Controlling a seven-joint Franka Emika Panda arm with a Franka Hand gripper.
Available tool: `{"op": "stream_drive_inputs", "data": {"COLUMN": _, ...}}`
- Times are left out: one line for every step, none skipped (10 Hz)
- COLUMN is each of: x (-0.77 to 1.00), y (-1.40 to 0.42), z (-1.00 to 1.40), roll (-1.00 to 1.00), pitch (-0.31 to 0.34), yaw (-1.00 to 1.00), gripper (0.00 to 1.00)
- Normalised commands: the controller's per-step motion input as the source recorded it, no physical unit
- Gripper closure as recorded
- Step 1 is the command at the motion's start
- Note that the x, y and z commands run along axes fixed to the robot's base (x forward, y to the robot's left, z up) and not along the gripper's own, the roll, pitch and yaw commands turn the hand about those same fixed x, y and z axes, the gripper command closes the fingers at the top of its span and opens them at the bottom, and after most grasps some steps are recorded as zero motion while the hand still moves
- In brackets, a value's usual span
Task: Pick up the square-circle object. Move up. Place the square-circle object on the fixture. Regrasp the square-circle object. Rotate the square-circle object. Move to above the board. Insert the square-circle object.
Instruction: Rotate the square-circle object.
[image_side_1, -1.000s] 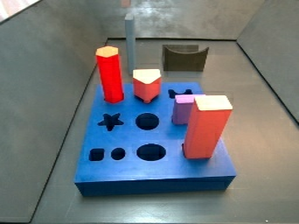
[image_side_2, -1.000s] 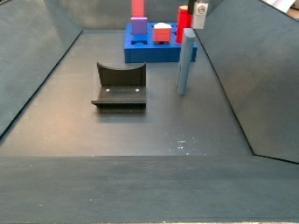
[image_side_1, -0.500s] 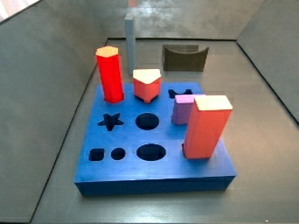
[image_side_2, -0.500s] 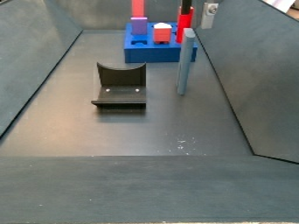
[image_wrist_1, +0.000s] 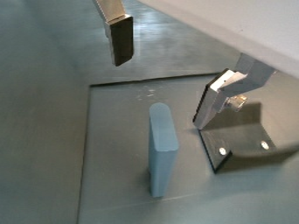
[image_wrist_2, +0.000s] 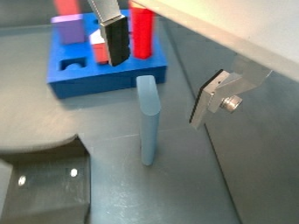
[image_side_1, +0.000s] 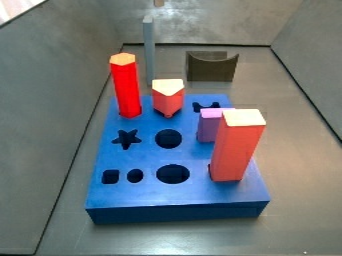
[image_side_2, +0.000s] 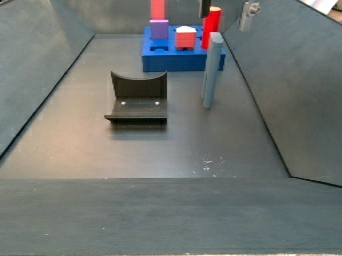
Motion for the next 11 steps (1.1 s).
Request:
{"op": "stream_drive_inputs", "data": {"x": 0.01, "y": 0.00, "z": 0.00, "roll": -0.03, "pitch": 0.017, "yaw": 1.00, "gripper": 0.00}}
{"op": "stream_drive_inputs", "data": {"x": 0.01, "y": 0.00, "z": 0.00, "roll": -0.04, "pitch": 0.018, "yaw": 1.00, "gripper": 0.00}}
{"op": "stream_drive_inputs", "data": {"x": 0.01, "y": 0.00, "z": 0.00, "roll": -0.04, "pitch": 0.019, "yaw": 1.00, "gripper": 0.00}}
{"op": "stream_drive_inputs", "data": {"x": 0.01, "y": 0.00, "z": 0.00, "roll": -0.04, "pitch": 0.021, "yaw": 1.00, "gripper": 0.00}}
{"op": "stream_drive_inputs", "data": {"x": 0.01, "y": 0.00, "z": 0.00, "roll": -0.05, "pitch": 0.023, "yaw": 1.00, "gripper": 0.00}}
{"op": "stream_drive_inputs", "data": {"x": 0.01, "y": 0.00, "z": 0.00, "roll": -0.05, "pitch": 0.025, "yaw": 1.00, "gripper": 0.00}}
{"op": "stream_drive_inputs", "data": {"x": 0.01, "y": 0.00, "z": 0.00, "roll": -0.06, "pitch": 0.030, "yaw": 1.00, "gripper": 0.00}}
{"op": "stream_drive_inputs", "data": {"x": 0.01, "y": 0.00, "z": 0.00, "roll": -0.07, "pitch": 0.033, "yaw": 1.00, "gripper": 0.00}}
{"op": "stream_drive_inputs", "data": {"x": 0.01, "y": 0.00, "z": 0.00, "roll": -0.08, "pitch": 0.040, "yaw": 1.00, "gripper": 0.00}}
{"op": "stream_drive_inputs", "data": {"x": 0.01, "y": 0.00, "z": 0.00, "roll": -0.10, "pitch": 0.051, "yaw": 1.00, "gripper": 0.00}}
{"op": "stream_drive_inputs", "data": {"x": 0.01, "y": 0.00, "z": 0.00, "roll": -0.12, "pitch": 0.059, "yaw": 0.92, "gripper": 0.00}}
